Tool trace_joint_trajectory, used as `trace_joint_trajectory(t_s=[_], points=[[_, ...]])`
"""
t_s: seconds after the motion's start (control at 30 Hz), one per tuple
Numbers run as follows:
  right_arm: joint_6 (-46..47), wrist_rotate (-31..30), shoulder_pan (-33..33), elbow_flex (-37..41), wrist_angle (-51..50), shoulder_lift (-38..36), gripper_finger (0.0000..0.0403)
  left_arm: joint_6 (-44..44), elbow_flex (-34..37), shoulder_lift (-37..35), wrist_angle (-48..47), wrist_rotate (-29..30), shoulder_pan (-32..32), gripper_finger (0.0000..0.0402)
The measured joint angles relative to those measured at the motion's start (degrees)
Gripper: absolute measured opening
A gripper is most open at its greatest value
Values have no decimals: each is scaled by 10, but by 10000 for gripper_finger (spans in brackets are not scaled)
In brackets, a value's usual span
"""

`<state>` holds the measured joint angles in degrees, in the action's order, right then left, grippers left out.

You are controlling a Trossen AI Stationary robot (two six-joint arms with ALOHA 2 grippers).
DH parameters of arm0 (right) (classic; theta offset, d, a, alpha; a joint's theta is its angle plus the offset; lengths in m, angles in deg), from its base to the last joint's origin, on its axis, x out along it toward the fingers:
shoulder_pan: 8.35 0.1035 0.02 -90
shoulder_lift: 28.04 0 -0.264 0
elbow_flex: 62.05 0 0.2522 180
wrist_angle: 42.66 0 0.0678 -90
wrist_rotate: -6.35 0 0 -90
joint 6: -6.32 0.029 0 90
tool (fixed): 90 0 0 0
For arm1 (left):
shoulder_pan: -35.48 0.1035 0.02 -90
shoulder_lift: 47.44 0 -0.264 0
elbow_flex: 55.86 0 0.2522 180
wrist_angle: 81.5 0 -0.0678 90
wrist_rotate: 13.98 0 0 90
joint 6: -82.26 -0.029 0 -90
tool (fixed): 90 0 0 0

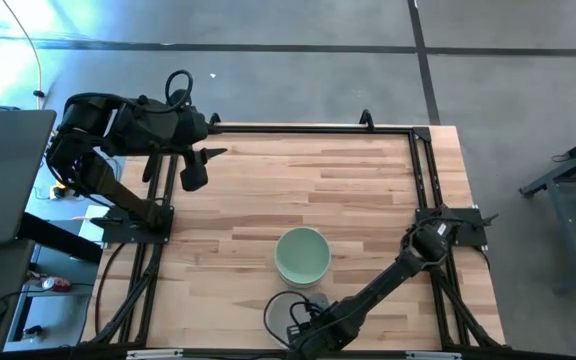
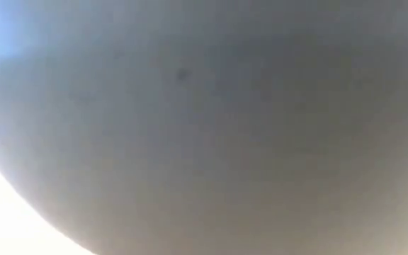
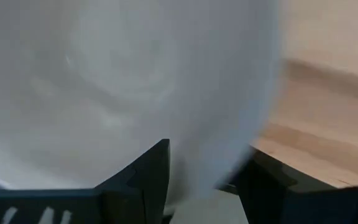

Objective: Nest bowls inside each other
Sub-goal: Stack the white bowl on top of the blue bowl

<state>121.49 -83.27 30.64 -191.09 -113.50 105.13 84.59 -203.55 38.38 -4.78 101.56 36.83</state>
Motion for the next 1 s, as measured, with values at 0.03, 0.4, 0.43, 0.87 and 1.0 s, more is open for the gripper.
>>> trace_joint_trajectory(t_s=[0.03,0.4,0.43,0.87,1.0], points=[[-1,0,0,0,12,6,158,0,0,0,0,0,0,177],[-18,-37,-2,-2,19,15,34,-6,0,0,9,0,0,177],[-23,-48,-3,-6,19,14,19,-5,0,0,11,0,0,177],[-53,-34,-4,-100,-85,14,2,0,0,0,31,-29,0,177],[-66,-12,-2,-147,-137,14,0,0,0,0,33,-31,0,177]])
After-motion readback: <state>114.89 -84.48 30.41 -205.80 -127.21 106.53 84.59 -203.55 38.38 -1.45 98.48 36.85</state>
